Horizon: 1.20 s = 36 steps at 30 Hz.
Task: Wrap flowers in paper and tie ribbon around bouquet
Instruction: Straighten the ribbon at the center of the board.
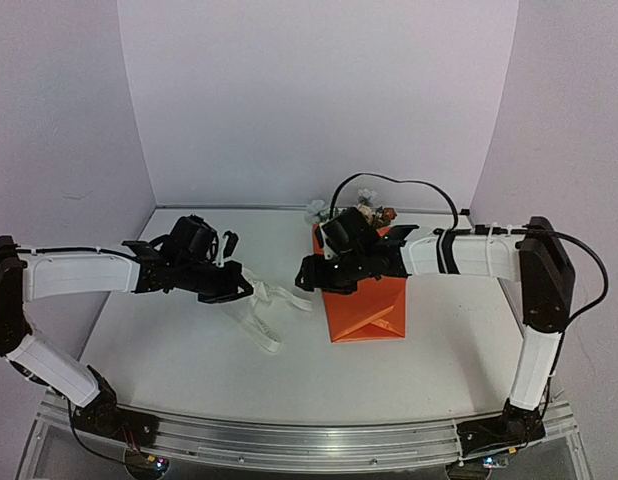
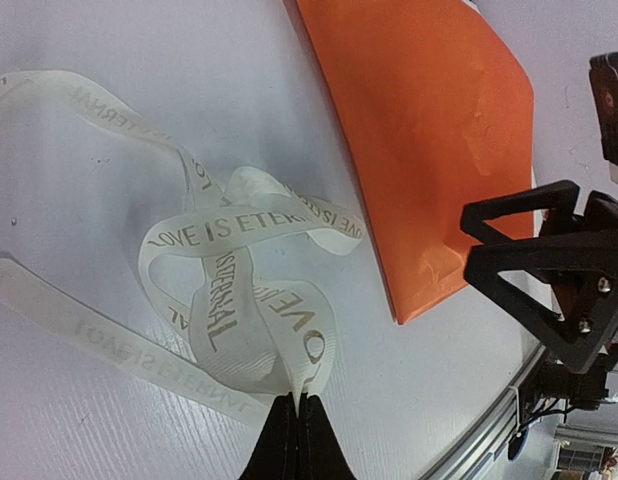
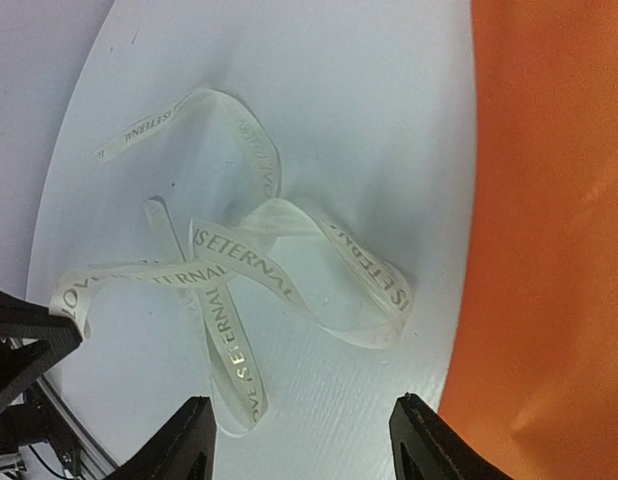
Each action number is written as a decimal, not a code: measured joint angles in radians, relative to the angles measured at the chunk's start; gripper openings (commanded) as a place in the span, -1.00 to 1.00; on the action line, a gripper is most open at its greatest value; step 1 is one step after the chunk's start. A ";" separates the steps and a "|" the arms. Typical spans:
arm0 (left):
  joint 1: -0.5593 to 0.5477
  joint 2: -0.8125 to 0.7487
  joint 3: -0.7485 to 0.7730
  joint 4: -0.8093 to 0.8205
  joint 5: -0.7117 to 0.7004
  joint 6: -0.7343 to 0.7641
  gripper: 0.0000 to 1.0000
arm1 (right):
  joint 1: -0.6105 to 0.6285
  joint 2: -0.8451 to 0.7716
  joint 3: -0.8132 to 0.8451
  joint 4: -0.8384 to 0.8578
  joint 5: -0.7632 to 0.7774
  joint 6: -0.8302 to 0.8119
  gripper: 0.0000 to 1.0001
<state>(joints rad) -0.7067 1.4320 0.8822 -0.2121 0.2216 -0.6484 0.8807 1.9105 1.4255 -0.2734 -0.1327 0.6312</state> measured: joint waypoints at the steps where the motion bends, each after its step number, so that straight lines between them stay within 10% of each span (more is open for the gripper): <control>1: 0.000 -0.008 0.000 -0.007 0.002 0.004 -1.00 | 0.005 0.021 0.019 0.006 0.000 -0.025 0.31; 18: 0.001 -0.125 -0.014 -0.053 0.002 0.019 -0.99 | 0.024 0.324 0.258 0.033 -0.126 -0.279 0.03; 24: 0.014 -0.159 -0.014 -0.071 0.002 0.020 -0.99 | 0.026 0.376 0.319 0.030 -0.136 -0.262 -0.81; 36: 0.134 -0.322 0.070 -0.154 -0.097 0.080 -1.00 | 0.013 0.086 0.337 -0.193 0.142 -0.250 -1.00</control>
<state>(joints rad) -0.5727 1.1098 0.9523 -0.3659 0.1250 -0.5685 0.8934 1.9969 1.7627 -0.4663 0.0097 0.3809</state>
